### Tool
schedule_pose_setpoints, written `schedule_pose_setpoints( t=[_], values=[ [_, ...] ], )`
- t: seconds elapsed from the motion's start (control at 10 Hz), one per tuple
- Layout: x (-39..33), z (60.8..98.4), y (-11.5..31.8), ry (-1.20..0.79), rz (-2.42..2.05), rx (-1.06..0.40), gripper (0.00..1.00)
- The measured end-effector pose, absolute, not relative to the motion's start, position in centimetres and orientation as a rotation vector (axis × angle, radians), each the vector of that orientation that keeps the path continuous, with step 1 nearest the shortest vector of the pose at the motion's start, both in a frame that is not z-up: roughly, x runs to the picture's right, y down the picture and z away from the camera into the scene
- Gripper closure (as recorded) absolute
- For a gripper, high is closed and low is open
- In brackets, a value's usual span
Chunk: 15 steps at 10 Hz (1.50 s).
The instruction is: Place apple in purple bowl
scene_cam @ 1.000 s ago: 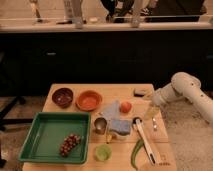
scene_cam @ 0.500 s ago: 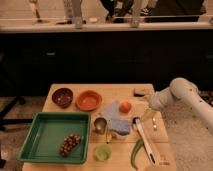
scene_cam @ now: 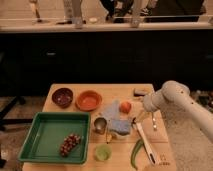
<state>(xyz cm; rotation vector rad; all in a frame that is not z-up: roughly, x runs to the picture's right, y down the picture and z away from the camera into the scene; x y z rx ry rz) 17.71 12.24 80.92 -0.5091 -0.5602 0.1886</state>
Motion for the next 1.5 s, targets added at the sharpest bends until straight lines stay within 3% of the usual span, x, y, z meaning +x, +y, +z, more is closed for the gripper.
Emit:
schedule_pose_setpoints(
  t=[1.5],
  values=[
    [11.7, 85.9, 8.3, -0.614, 0.153, -0.582, 0.2]
  ],
)
